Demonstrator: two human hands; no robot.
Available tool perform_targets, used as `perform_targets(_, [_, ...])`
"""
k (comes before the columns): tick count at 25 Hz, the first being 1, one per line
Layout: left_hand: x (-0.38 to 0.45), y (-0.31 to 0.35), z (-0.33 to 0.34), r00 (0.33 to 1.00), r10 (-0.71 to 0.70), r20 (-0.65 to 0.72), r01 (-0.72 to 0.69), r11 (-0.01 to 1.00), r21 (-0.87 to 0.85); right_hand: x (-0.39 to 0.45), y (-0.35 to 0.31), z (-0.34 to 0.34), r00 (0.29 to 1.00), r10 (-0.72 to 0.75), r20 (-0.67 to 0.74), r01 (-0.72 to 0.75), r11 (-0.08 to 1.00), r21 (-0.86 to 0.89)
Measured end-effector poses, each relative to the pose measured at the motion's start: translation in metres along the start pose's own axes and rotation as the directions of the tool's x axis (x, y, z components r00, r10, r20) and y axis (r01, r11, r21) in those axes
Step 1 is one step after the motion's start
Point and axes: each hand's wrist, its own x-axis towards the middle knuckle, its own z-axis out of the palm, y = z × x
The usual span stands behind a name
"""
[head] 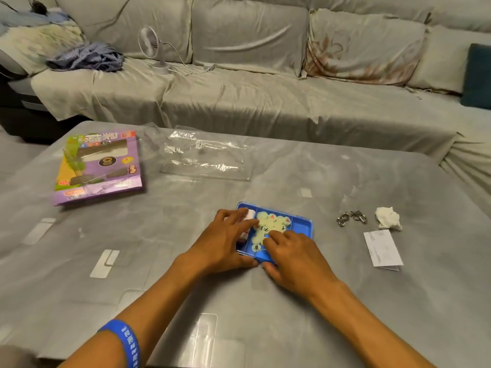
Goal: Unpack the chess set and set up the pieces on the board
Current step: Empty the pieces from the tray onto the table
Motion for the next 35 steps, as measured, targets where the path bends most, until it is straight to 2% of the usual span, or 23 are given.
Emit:
perform_targets(3, [-0.011,0.001,0.017,0.998,0.013,-0.066,-0.015,0.999,-0.039,-0.007,-0.010,0.012,0.989,-0.012,-0.148,0.003,0.998,-0.064])
perform_targets(7, [-0.014,0.000,0.026,0.991,-0.036,-0.130,0.027,0.997,-0.073,-0.016,-0.022,0.023,0.960,0.105,-0.261,-0.101,0.994,0.026])
perform_targets(13, [-0.013,0.002,0.027,0.991,-0.037,-0.128,0.028,0.997,-0.069,-0.021,-0.026,0.027,0.946,0.171,-0.276,-0.150,0.984,0.094])
perform_targets(15, [-0.013,0.000,0.027,0.990,-0.039,-0.133,0.030,0.997,-0.074,-0.015,-0.026,0.021,0.948,0.222,-0.228,-0.199,0.973,0.120])
perform_targets(18, [-0.014,0.002,0.028,0.991,-0.039,-0.128,0.031,0.998,-0.061,-0.001,-0.025,0.005,0.966,0.219,-0.138,-0.219,0.976,0.017])
perform_targets(21, [-0.014,0.003,0.027,0.992,-0.042,-0.117,0.034,0.997,-0.070,0.002,-0.029,0.008,0.973,0.225,-0.052,-0.223,0.974,0.049])
perform_targets(24, [-0.013,0.005,0.024,0.994,-0.057,-0.097,0.051,0.997,-0.062,-0.008,-0.035,0.016,0.980,0.159,-0.118,-0.158,0.987,0.020])
perform_targets(27, [-0.013,0.004,0.019,0.994,-0.067,-0.081,0.058,0.992,-0.109,-0.019,-0.030,0.024,0.964,0.164,-0.211,-0.129,0.977,0.171])
perform_targets(30, [-0.008,-0.010,0.010,0.998,-0.054,-0.046,0.040,0.967,-0.250,-0.029,-0.023,0.019,0.954,0.138,-0.266,-0.070,0.966,0.248])
perform_targets(32, [-0.002,-0.018,0.003,0.998,-0.054,0.012,0.055,0.954,-0.294,-0.032,-0.014,0.016,0.950,0.136,-0.281,-0.047,0.952,0.303])
perform_targets(35, [0.005,-0.021,0.003,0.998,-0.035,0.059,0.049,0.968,-0.247,-0.032,-0.003,0.012,0.962,0.114,-0.250,-0.025,0.943,0.333])
